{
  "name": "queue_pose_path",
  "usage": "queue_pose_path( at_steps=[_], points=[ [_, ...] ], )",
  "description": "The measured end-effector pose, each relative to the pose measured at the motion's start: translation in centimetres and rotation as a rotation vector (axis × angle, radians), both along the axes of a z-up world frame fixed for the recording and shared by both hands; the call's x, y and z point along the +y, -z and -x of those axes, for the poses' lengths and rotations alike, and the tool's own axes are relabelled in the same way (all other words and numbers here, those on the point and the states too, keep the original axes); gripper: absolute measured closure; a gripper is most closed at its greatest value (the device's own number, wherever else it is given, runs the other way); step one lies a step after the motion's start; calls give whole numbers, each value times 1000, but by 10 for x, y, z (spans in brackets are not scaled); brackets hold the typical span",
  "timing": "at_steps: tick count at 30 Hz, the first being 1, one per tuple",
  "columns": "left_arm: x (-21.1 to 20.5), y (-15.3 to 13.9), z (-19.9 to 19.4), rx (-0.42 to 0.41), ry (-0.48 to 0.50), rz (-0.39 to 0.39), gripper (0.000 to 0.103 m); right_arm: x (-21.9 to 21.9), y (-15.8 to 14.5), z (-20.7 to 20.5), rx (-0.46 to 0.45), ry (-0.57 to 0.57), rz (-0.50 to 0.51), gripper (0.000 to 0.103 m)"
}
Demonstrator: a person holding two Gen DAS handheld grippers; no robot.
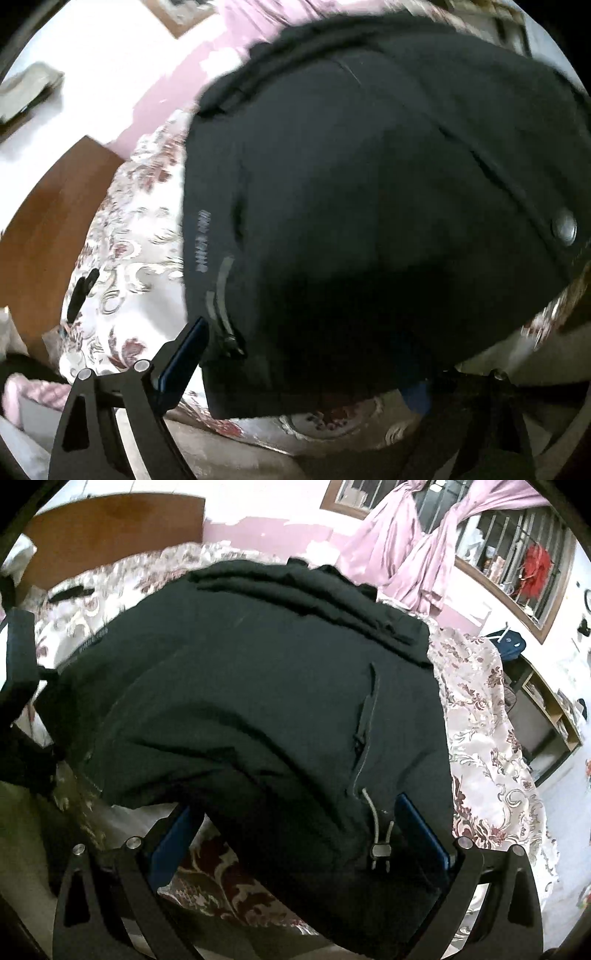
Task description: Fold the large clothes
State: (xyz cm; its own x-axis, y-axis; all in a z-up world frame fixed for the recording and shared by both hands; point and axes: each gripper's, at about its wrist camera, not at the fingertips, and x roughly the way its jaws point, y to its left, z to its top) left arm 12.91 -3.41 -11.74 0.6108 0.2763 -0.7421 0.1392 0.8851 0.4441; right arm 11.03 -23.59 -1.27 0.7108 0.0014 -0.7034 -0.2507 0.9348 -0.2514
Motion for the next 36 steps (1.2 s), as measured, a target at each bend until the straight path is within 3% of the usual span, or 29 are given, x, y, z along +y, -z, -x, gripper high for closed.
queue_pose_path(
  at_steps=[3,7,14,19,22,26,30,32,33,36],
  points=[
    [4,-13,7,-76,7,26,20,-2,-5,1,-25,5,-27,2],
    [5,-30,12,-153,35,3,30,-5,-7,4,-12,-18,-45,2],
    [-6,-49,-6,-109,98,-20,39,-3,0,3,132,-103,-61,2],
    [-14,-65,-16,-126,122,-47,39,16,27,-3,264,-142,82,2],
    [-16,-76,-22,-138,135,-38,39,30,41,-3,292,-164,184,2],
    [-15,-84,-27,-152,137,-20,39,36,50,-11,248,-113,302,2],
    [-13,-83,-25,-154,138,-12,39,22,32,-20,185,-45,224,4],
    [-11,-82,-22,-150,137,-15,39,13,21,-23,135,6,199,18],
    [-12,-82,-20,-151,134,-18,39,9,17,-24,113,26,180,20],
    [-9,-82,-15,-150,131,-14,39,-1,0,-19,28,24,104,37]
  ],
)
